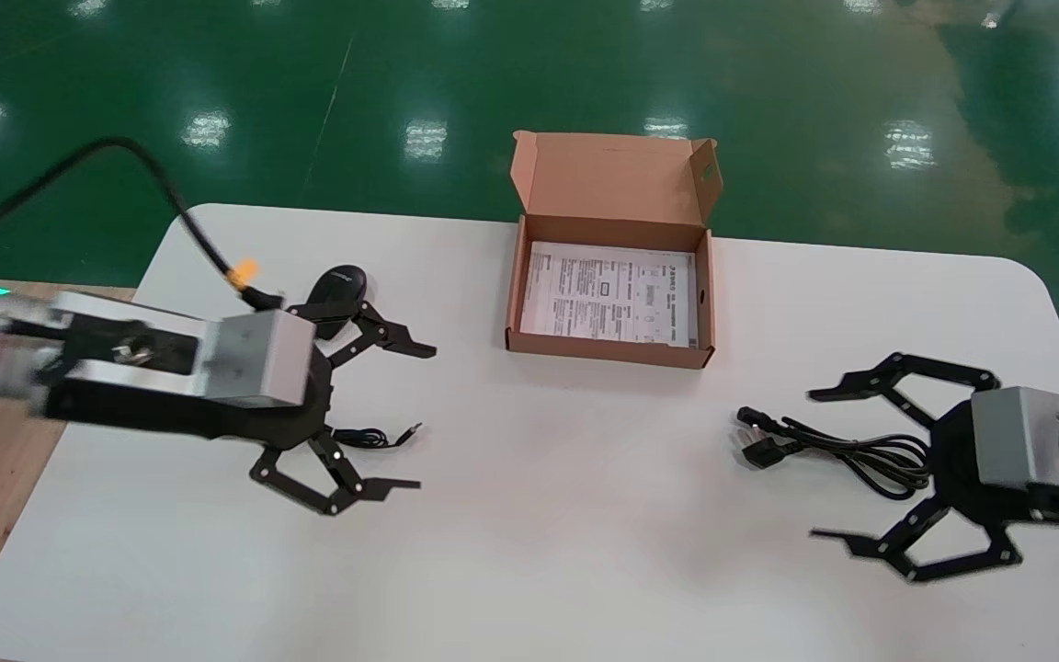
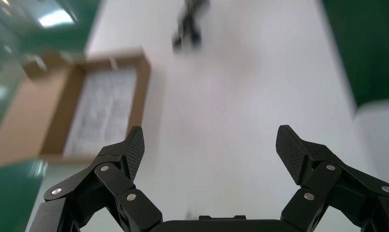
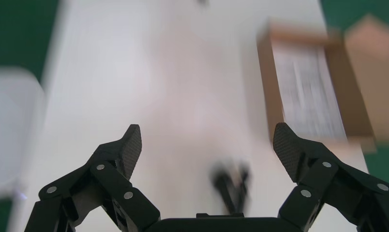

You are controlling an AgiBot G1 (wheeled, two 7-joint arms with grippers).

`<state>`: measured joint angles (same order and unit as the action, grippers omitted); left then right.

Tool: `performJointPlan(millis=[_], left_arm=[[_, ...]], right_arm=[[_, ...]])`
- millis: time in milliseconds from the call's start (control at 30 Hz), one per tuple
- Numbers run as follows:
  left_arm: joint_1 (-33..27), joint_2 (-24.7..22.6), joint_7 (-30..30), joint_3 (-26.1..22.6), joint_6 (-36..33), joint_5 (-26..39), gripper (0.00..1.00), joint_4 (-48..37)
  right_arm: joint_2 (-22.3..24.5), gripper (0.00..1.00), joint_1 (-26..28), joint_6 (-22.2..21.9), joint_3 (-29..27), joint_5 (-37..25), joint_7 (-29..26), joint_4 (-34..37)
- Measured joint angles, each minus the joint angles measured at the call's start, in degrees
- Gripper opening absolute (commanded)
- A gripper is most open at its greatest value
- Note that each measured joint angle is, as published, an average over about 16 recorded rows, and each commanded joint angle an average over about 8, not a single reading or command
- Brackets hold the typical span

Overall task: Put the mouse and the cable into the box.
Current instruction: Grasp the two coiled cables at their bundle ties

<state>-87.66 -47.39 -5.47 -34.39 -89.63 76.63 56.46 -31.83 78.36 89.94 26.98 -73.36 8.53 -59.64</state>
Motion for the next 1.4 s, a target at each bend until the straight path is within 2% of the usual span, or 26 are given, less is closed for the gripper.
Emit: performJointPlan(millis=[200, 400, 767, 1167, 1200, 1233, 1267, 1300, 1400], left_arm=[[-6.54, -6.96, -10.40, -6.44, 0.92, 11.17, 1.00, -13.43], [-10.34, -12.48, -19.83, -10.42, 2.69, 17.59, 1.00, -26.54], [-13.08, -18.02, -31.66, -12.59, 8.73, 21.45, 1.00, -43.70], [-13.68, -20.27, -37.55, -12.85, 15.53, 22.29, 1.00, -52.32], [-13.68, -20.37, -37.80, -12.85, 15.91, 22.30, 0.98, -52.77], [-13.67, -20.45, -38.02, -12.84, 16.27, 22.30, 0.90, -53.18], [-13.66, -20.53, -38.22, -12.83, 16.58, 22.29, 0.77, -53.55], [-13.64, -20.60, -38.38, -12.81, 16.85, 22.28, 0.65, -53.87], [-13.57, -20.74, -38.75, -12.77, 17.44, 22.24, 0.27, -54.62]], right_arm=[[-2.68, 1.00, 6.37, -0.40, 5.23, -10.76, 8.79, 9.53], [-6.42, 1.00, 11.04, -0.68, 8.90, -17.19, 15.78, 19.26], [-13.33, 1.00, 16.40, -3.91, 12.61, -22.84, 24.81, 35.06], [-19.91, 1.00, 19.30, -11.93, 13.71, -25.46, 30.58, 47.47], [-20.34, 1.00, 19.43, -12.49, 13.74, -25.55, 30.90, 48.25], [-20.74, 1.00, 19.53, -13.02, 13.77, -25.64, 31.20, 48.98], [-21.11, 0.98, 19.62, -13.49, 13.79, -25.70, 31.47, 49.65], [-21.44, 0.88, 19.69, -13.90, 13.81, -25.76, 31.71, 50.24], [-22.21, 0.51, 19.84, -14.86, 13.86, -25.90, 32.30, 51.63]])
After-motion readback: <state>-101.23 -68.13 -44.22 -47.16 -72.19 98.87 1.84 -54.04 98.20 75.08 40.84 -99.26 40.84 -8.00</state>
